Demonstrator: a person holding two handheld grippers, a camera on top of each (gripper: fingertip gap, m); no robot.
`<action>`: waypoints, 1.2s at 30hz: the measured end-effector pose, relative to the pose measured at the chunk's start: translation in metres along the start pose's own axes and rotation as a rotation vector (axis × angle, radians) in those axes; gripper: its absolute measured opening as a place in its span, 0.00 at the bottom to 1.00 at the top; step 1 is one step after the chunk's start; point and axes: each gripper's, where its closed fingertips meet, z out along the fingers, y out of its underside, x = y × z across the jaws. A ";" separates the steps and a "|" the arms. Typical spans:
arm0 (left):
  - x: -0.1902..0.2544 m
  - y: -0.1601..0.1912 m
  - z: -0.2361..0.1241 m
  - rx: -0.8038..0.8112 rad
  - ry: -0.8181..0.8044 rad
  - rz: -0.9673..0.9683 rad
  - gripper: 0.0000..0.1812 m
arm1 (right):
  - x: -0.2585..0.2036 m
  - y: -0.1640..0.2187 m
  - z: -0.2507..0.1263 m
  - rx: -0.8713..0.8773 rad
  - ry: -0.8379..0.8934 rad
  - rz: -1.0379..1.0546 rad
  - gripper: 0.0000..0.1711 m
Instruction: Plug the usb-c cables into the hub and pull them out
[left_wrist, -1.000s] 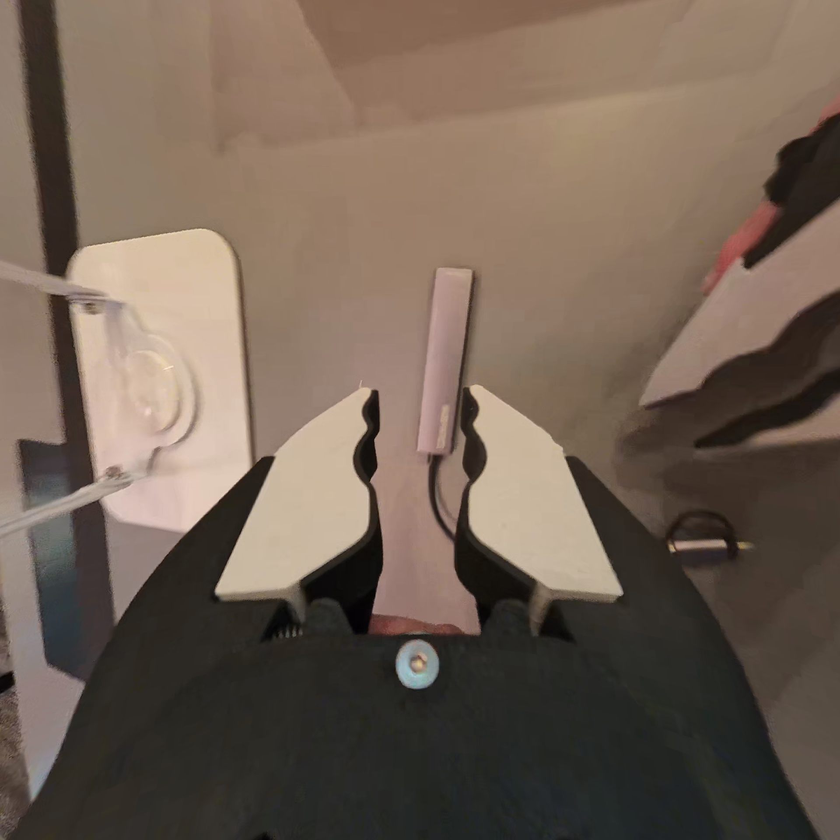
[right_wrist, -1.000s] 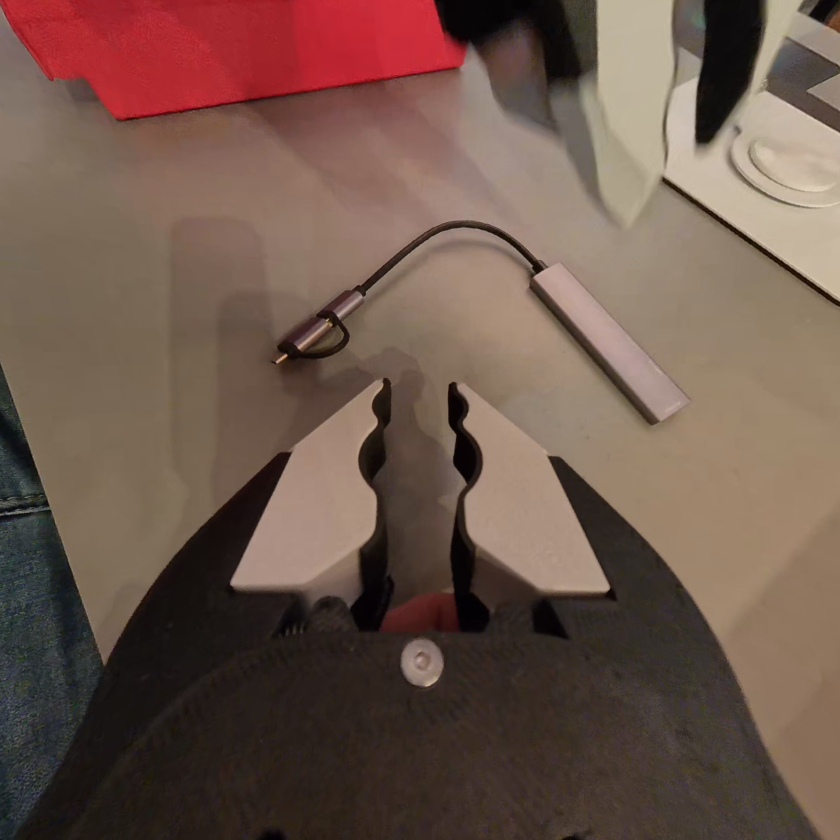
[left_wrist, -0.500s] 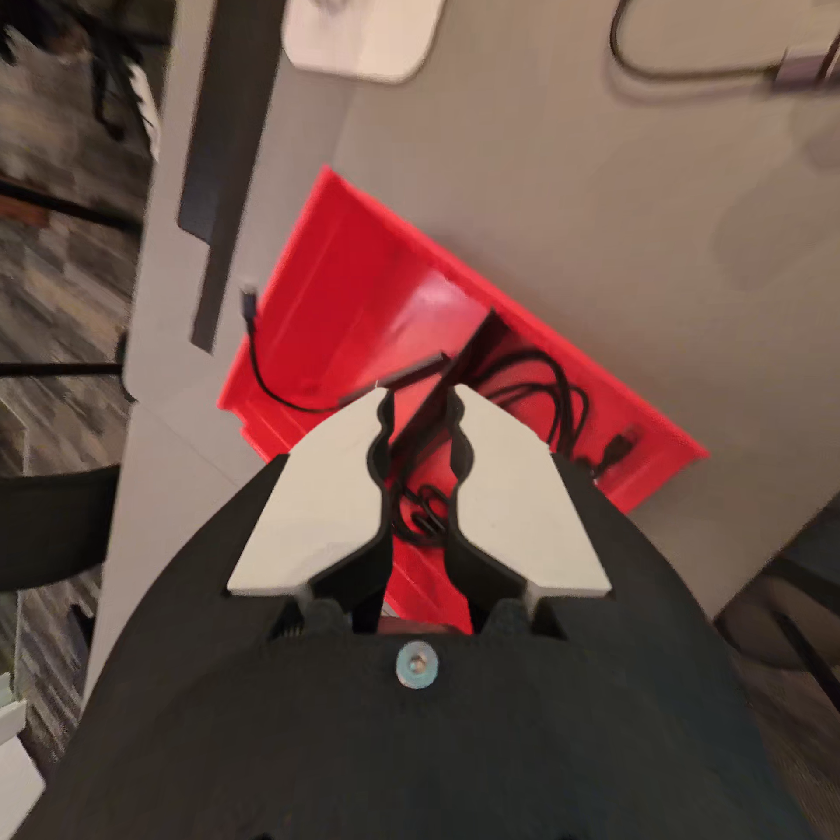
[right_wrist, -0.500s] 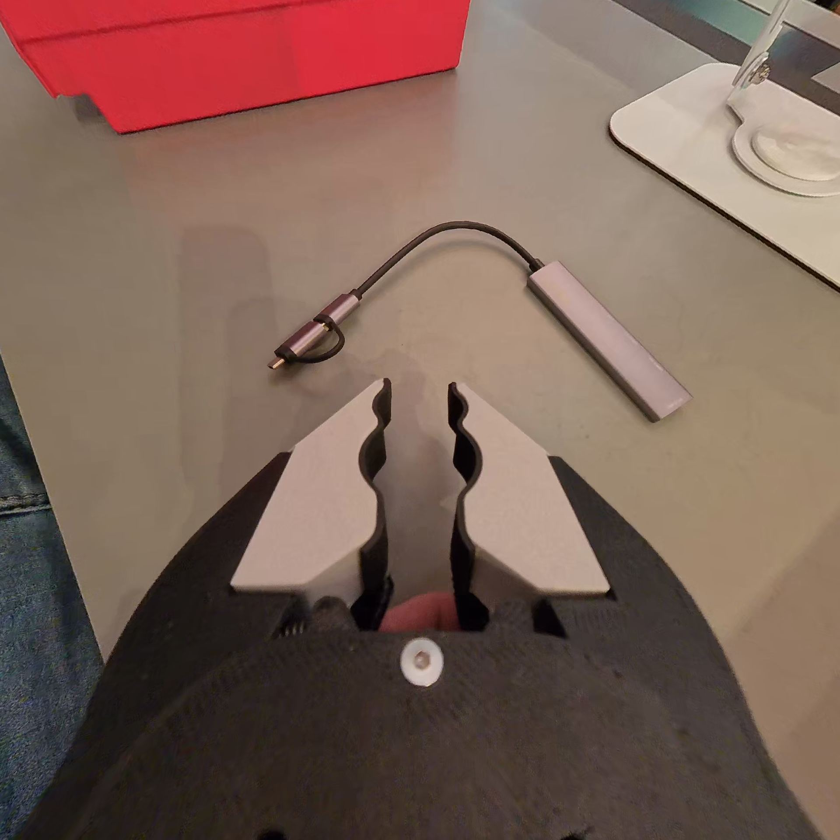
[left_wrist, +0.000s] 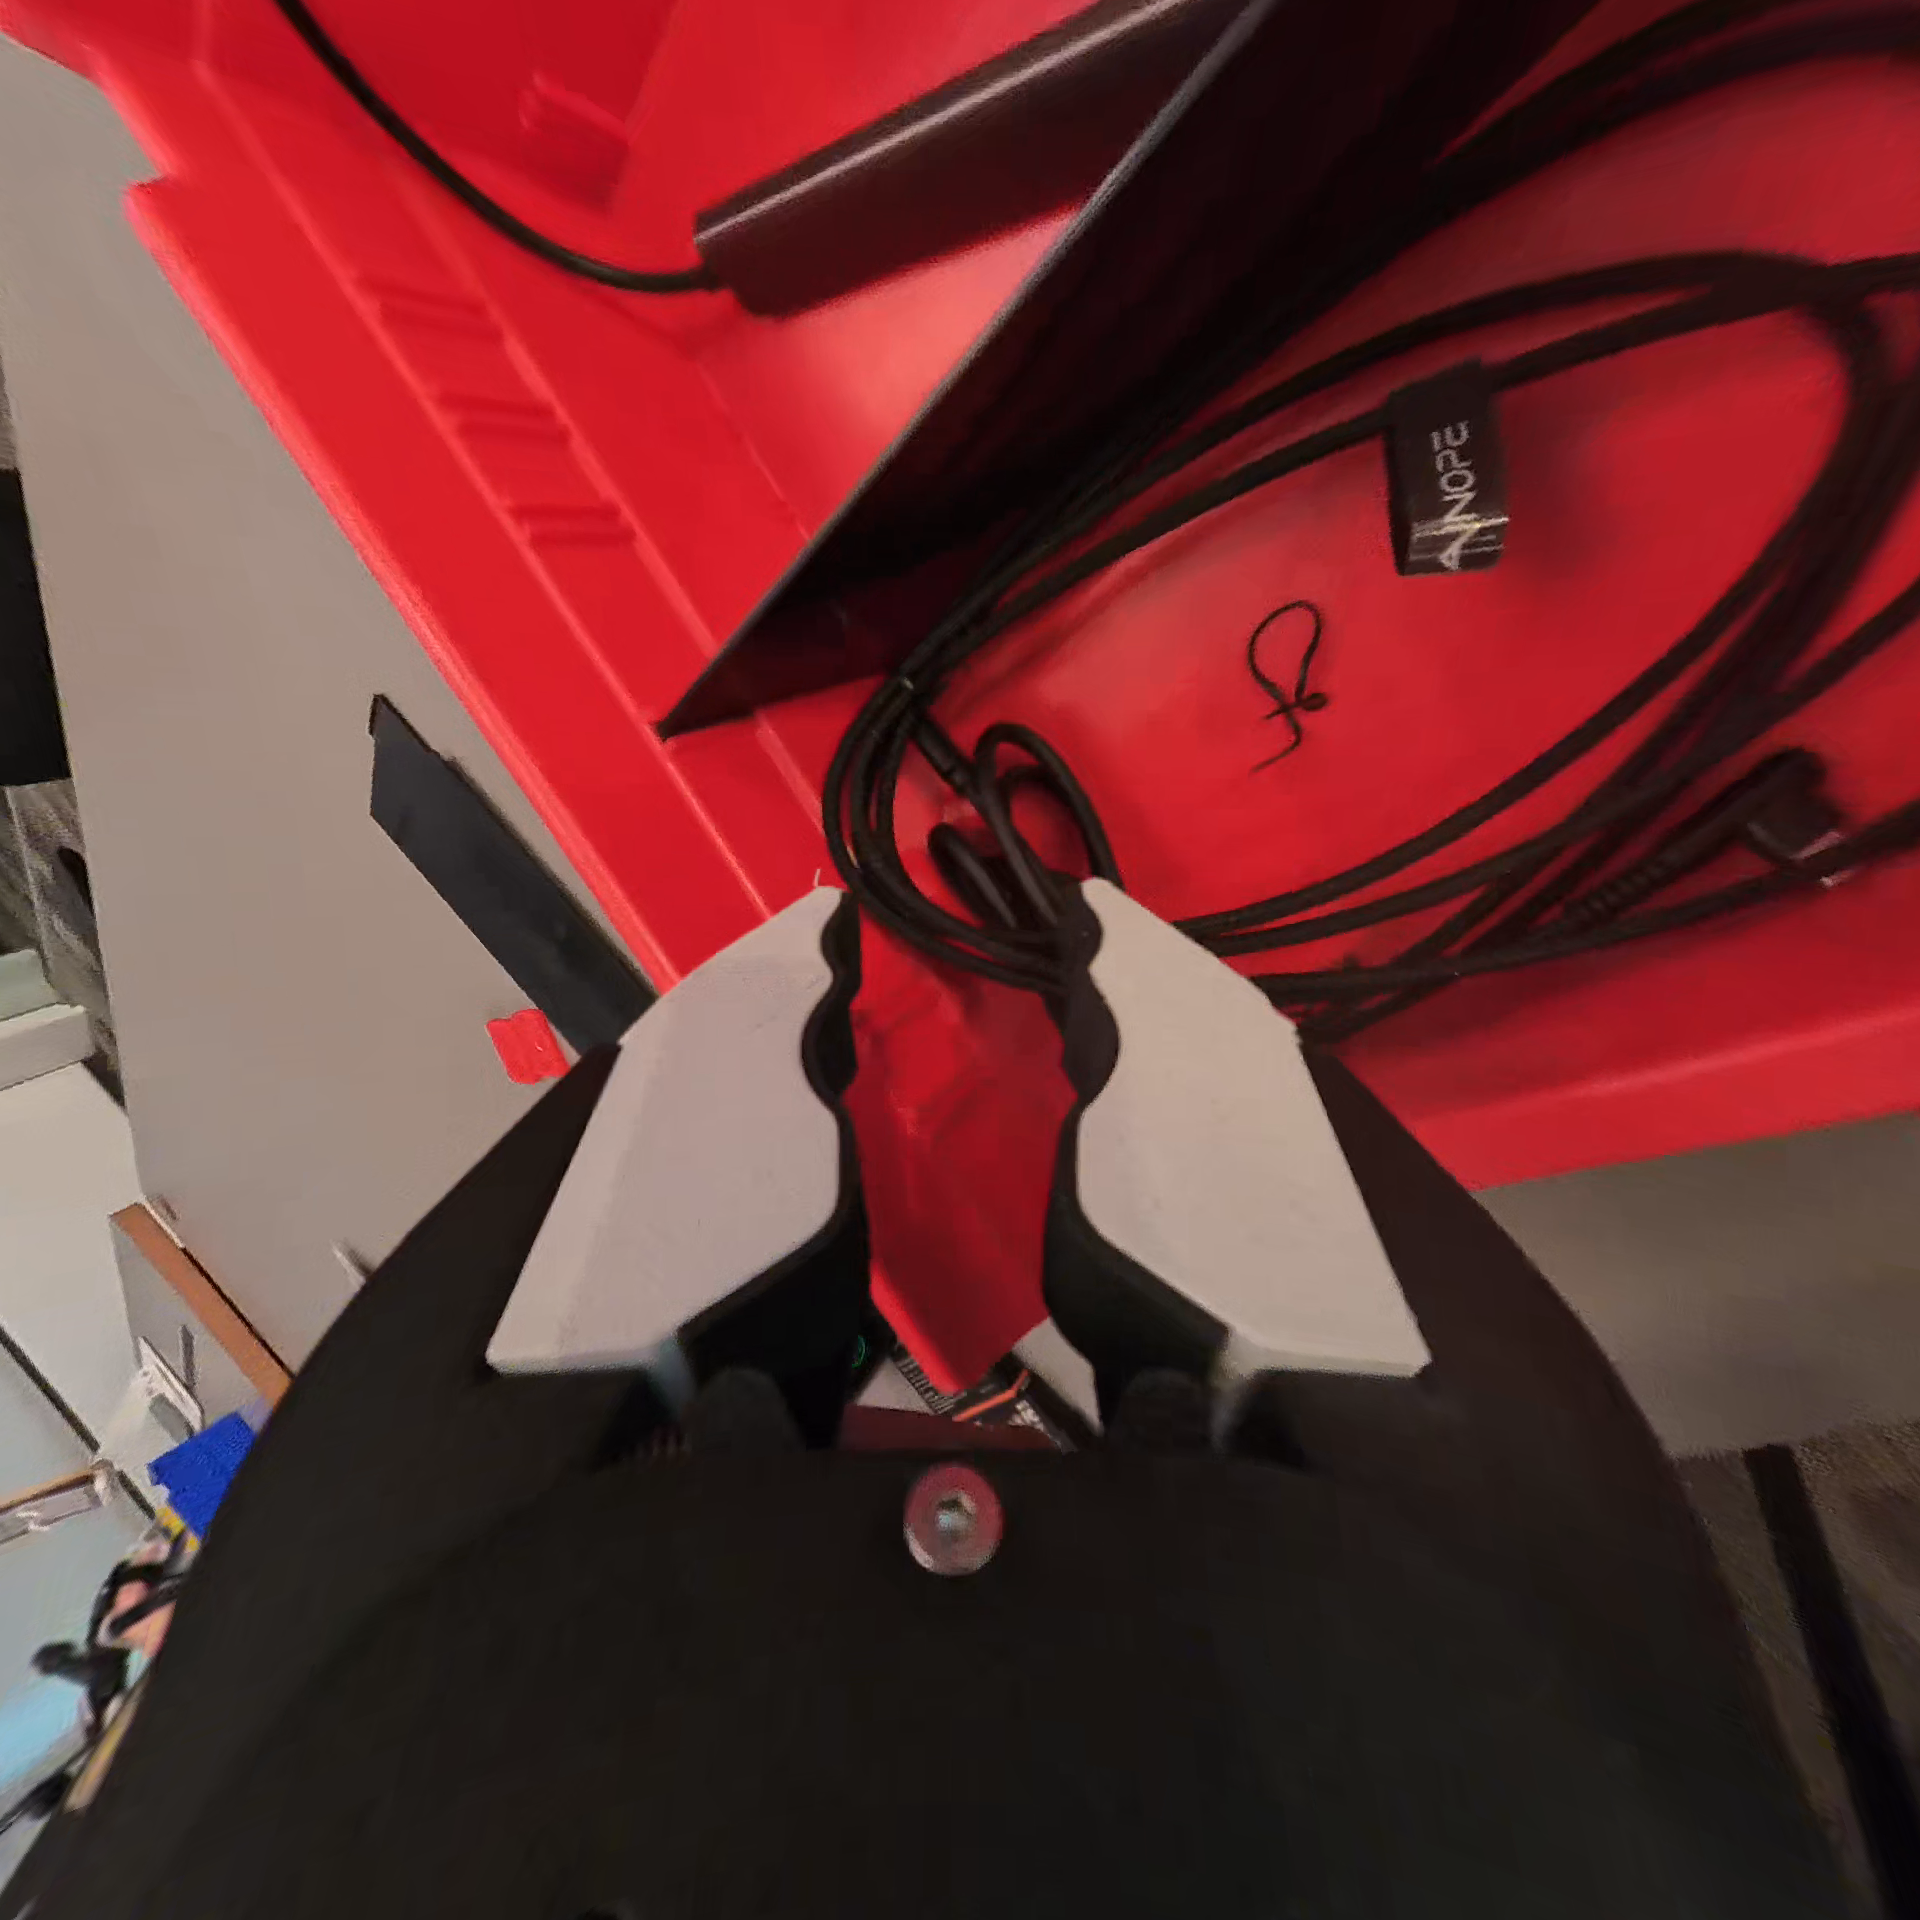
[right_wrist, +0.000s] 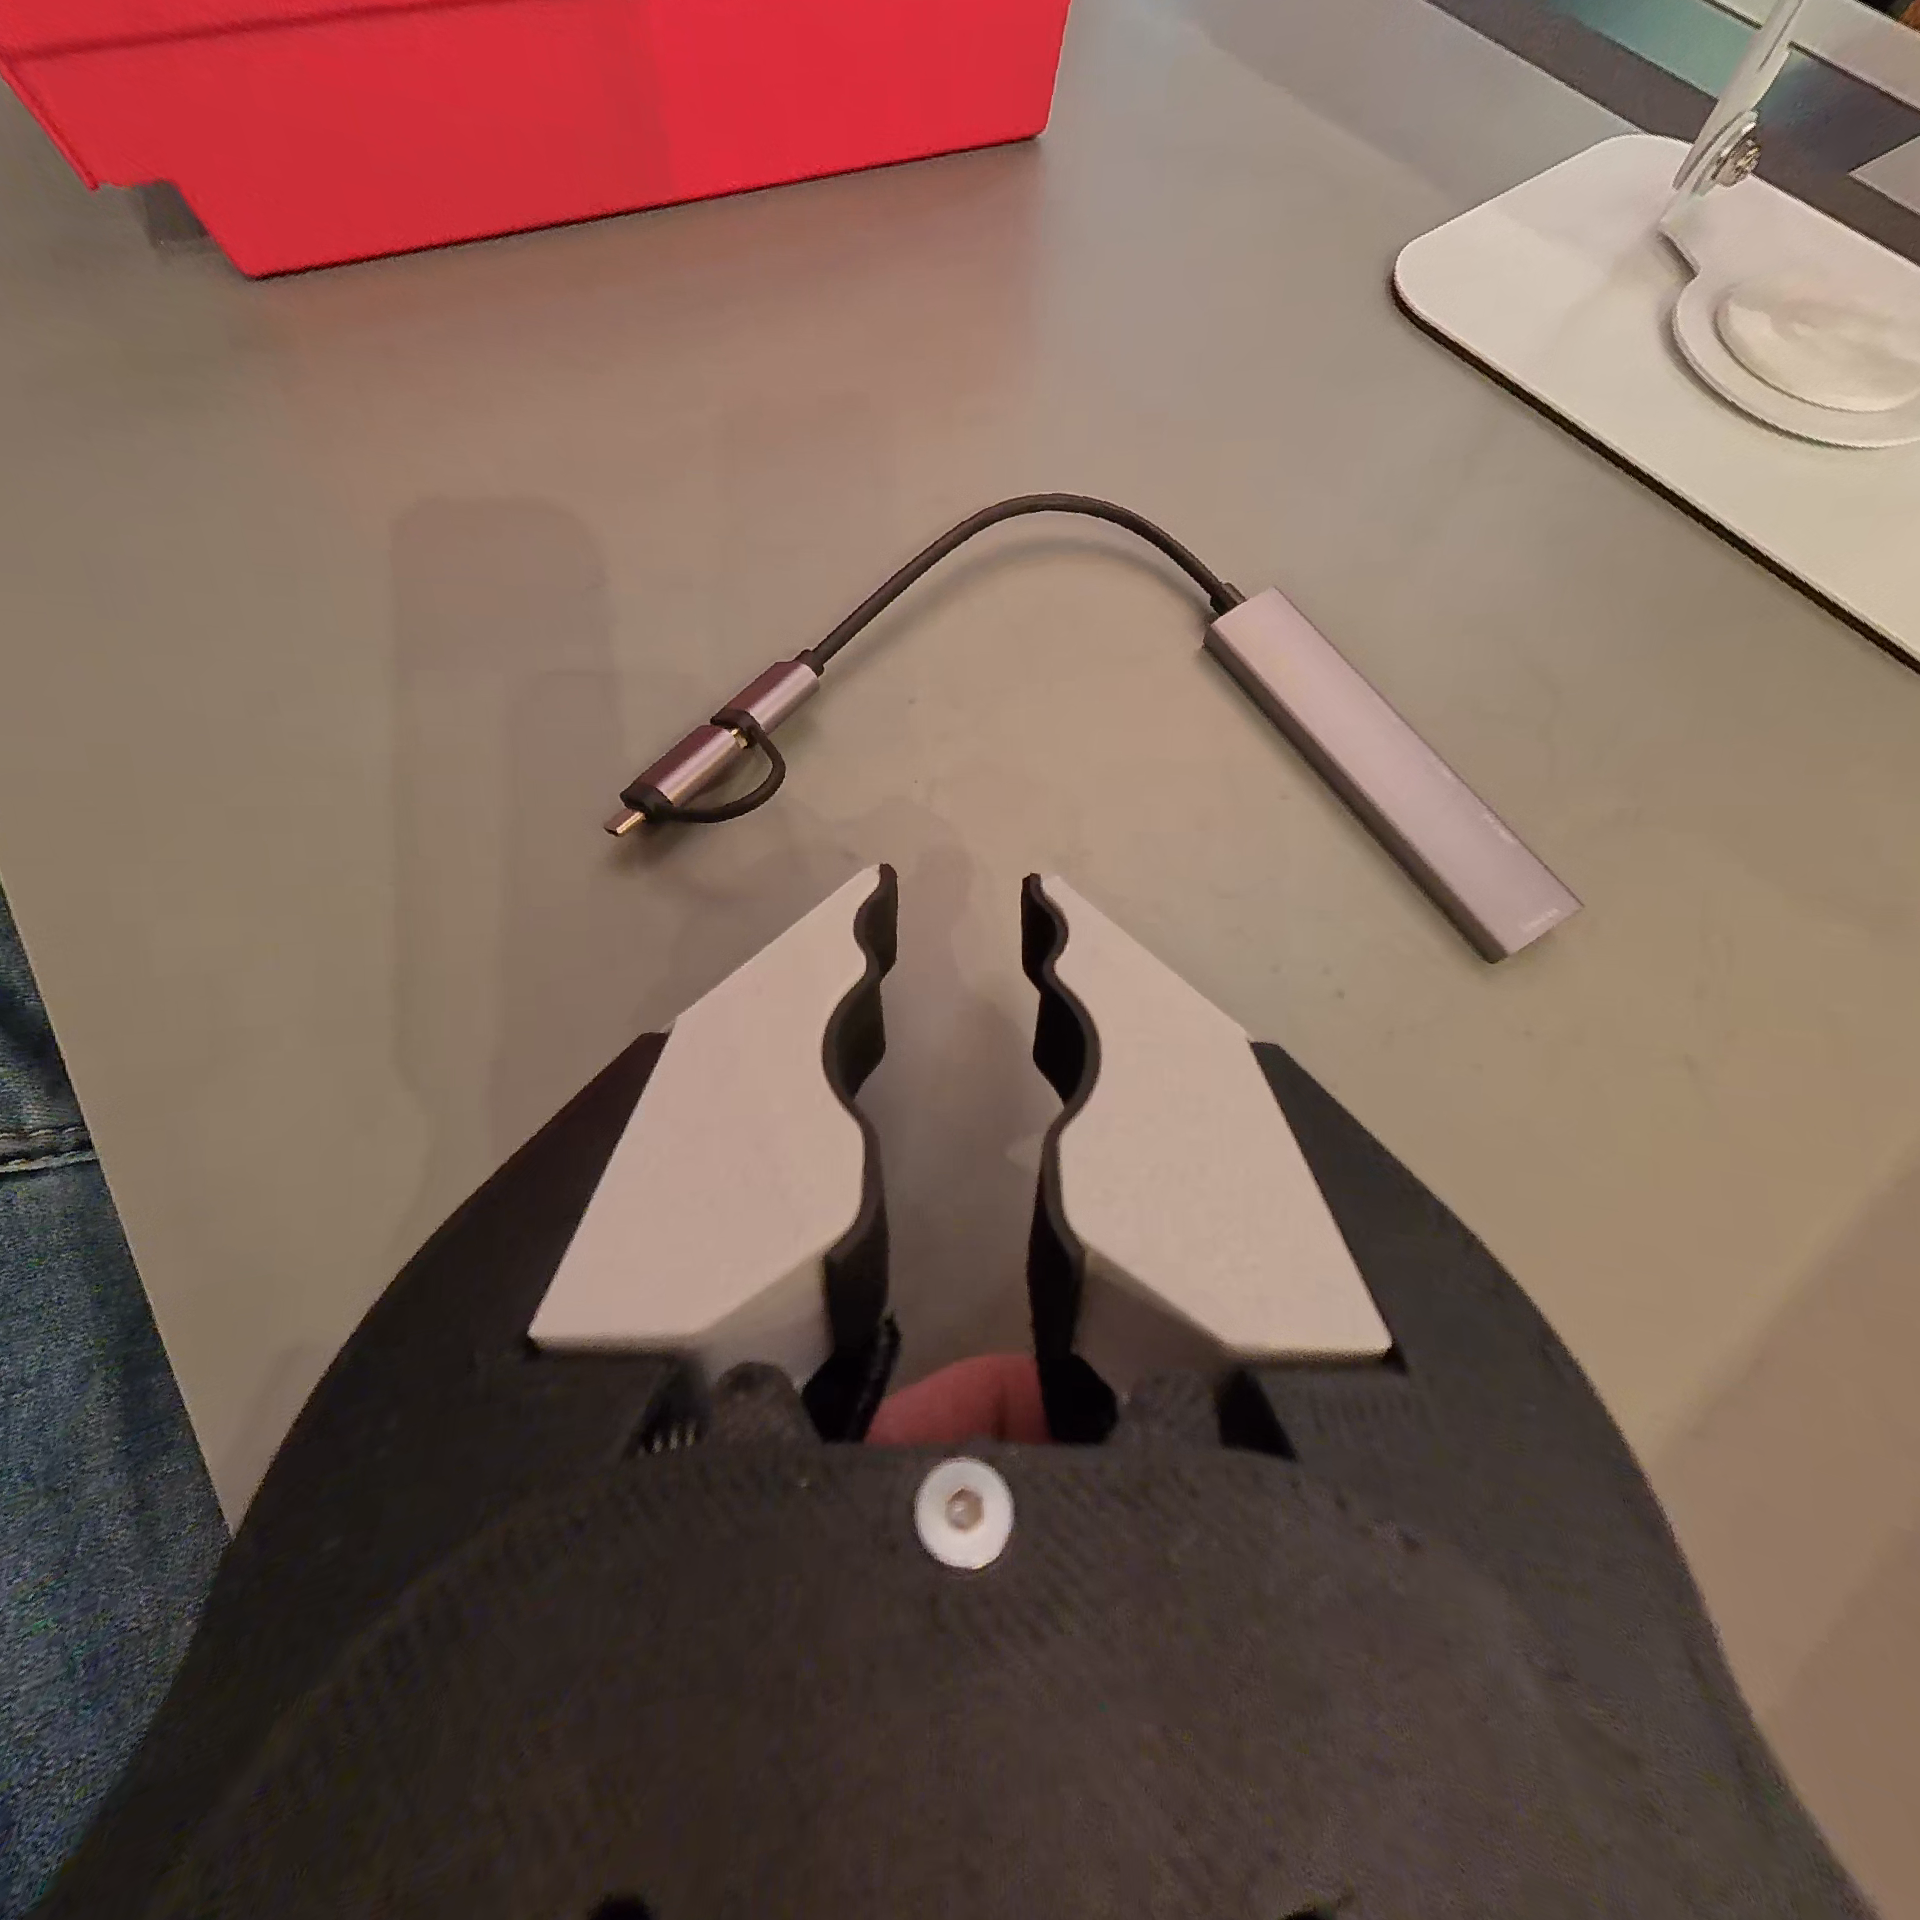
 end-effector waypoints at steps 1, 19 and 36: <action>-0.001 -0.002 0.003 0.008 -0.017 0.011 0.20 | 0.000 0.000 0.000 0.001 0.000 0.000 0.12; 0.008 -0.047 0.047 0.085 -0.318 0.415 0.04 | 0.001 -0.002 -0.002 0.024 -0.007 0.009 0.12; -0.045 -0.047 -0.039 0.349 -0.692 0.282 0.02 | 0.001 -0.003 -0.002 0.029 -0.008 0.016 0.11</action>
